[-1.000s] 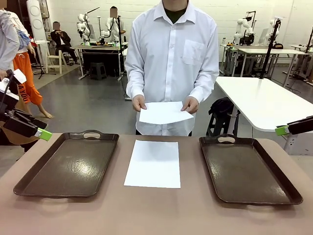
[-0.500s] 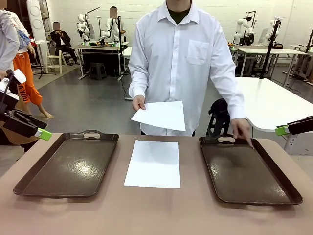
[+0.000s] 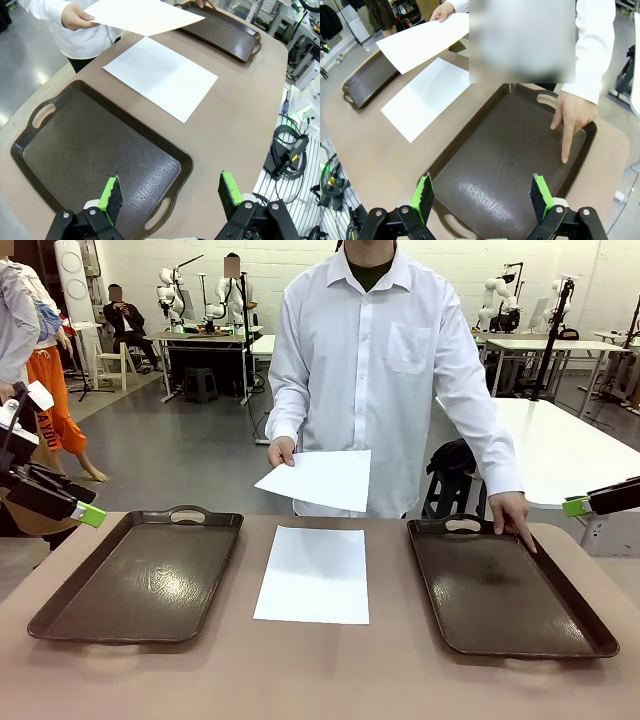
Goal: Sort the A4 documents.
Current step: Receive the A4 Paper.
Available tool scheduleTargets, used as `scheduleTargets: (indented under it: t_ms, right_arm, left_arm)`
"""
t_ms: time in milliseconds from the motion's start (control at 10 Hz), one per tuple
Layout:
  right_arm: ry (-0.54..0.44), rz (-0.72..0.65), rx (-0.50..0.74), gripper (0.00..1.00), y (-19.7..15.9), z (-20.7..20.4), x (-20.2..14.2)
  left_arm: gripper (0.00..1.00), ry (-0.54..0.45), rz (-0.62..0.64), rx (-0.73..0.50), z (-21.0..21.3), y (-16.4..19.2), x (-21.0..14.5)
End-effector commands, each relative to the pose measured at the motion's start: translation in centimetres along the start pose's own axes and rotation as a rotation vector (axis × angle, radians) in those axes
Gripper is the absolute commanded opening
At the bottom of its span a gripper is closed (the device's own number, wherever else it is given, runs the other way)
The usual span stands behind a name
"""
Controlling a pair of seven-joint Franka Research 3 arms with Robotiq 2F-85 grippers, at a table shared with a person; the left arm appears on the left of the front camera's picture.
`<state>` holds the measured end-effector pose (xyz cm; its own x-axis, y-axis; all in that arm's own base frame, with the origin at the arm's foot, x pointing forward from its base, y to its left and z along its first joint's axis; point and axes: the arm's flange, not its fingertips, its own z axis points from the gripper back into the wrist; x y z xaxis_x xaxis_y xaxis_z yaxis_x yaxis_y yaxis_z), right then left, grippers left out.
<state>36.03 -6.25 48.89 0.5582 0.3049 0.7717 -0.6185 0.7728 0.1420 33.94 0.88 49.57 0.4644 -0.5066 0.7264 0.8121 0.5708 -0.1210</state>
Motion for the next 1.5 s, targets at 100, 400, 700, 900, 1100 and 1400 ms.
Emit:
scheduleTargets:
  t_ms: [100, 400, 700, 900, 1100, 1400]
  right_arm:
    - [-0.004, -0.005, 0.013, 1.00, -0.1, -0.2, -0.1]
    - [-0.004, -0.005, 0.013, 1.00, -0.1, -0.2, -0.1]
    - [0.000, 0.000, 0.000, 1.00, 0.0, 0.0, 0.0]
    - [0.013, -0.061, 0.075, 1.00, -0.9, -0.9, 0.2]
    - [0.063, -0.142, 0.126, 1.00, -0.7, -4.1, 1.4]
    - [0.126, -0.278, 0.219, 1.00, -1.0, -9.9, 3.8]
  left_arm:
    - [1.00, -0.012, -0.014, -0.012, 0.0, 0.1, -0.1]
    - [1.00, -0.012, -0.014, -0.012, 0.0, 0.1, -0.1]
    - [1.00, -0.012, -0.014, -0.012, 0.0, 0.1, -0.1]
    - [1.00, -0.012, -0.014, -0.012, 0.0, 0.1, -0.1]
    - [1.00, -0.012, -0.014, -0.012, 0.0, 0.1, -0.1]
    - [1.00, -0.012, -0.014, -0.012, 0.0, 0.1, -0.1]
